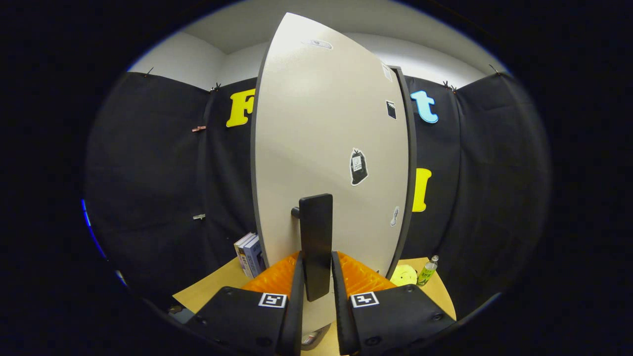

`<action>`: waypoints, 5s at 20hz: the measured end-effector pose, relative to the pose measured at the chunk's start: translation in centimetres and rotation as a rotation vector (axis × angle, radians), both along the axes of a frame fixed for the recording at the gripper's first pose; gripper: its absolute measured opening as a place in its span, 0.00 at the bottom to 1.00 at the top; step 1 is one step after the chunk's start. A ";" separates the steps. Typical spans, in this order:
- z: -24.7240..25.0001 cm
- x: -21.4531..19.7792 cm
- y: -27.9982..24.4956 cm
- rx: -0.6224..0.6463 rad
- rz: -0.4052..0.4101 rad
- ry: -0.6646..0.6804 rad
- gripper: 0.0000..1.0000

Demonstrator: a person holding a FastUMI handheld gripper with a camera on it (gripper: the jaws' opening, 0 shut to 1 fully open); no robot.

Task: Open the shoe cabinet door, grab the shoes and put them into the shoe cabinet, then close the shoe cabinet door.

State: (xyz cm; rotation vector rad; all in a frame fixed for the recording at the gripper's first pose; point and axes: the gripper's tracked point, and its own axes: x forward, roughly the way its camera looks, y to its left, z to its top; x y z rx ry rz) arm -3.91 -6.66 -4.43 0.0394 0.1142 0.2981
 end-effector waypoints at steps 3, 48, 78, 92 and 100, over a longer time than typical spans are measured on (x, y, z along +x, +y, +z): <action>-0.1 -0.3 -2.2 0.021 -0.017 0.015 0.32; -35.7 5.4 10.4 -0.094 -0.201 0.360 0.29; -50.2 9.9 10.2 -0.215 -0.215 0.621 0.27; -43.6 10.3 10.1 -0.241 -0.243 0.570 0.05; -28.0 13.6 9.6 -0.200 -0.280 0.372 0.05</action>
